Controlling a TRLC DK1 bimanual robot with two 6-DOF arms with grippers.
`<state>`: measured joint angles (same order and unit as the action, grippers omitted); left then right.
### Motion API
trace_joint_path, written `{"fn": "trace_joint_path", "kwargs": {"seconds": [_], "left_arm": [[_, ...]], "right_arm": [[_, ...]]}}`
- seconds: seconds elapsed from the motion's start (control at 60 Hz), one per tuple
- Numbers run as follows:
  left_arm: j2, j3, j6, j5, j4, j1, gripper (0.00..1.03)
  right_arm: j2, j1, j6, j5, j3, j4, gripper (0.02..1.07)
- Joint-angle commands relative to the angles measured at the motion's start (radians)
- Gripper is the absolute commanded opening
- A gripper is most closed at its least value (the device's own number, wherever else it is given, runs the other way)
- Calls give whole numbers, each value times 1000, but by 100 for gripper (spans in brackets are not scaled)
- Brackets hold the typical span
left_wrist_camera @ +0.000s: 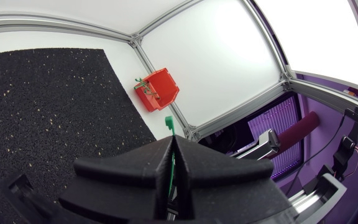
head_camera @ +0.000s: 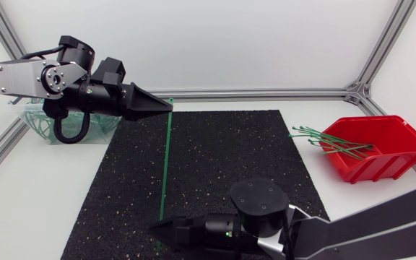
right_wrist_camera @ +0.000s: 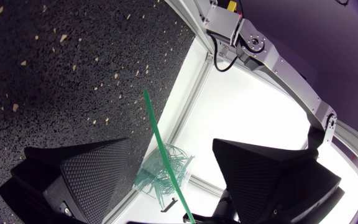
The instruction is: Take a green cable tie from the red box, thread the tail through the head to close it, then place it in the transparent bin on the left.
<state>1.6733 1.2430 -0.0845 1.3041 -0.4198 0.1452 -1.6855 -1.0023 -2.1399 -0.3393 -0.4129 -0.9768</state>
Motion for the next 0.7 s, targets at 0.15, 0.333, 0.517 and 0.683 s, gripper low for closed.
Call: {"fn": "trace_joint_path", "kwargs": {"seconds": [0.15, 0.333, 0.517, 0.683], "left_arm": [[28, 13, 22, 9, -13, 4, 3], [28, 9, 26, 7, -13, 8, 4], [29, 12, 28, 3, -13, 11, 3], [29, 13, 28, 1, -14, 13, 3]], "right_arm": [[-29, -7, -5, 8, -15, -17, 70], [-42, -13, 3, 25, -37, -19, 42], [-46, -24, 5, 33, -41, -20, 37], [-48, -33, 5, 33, -41, -22, 30]]}}
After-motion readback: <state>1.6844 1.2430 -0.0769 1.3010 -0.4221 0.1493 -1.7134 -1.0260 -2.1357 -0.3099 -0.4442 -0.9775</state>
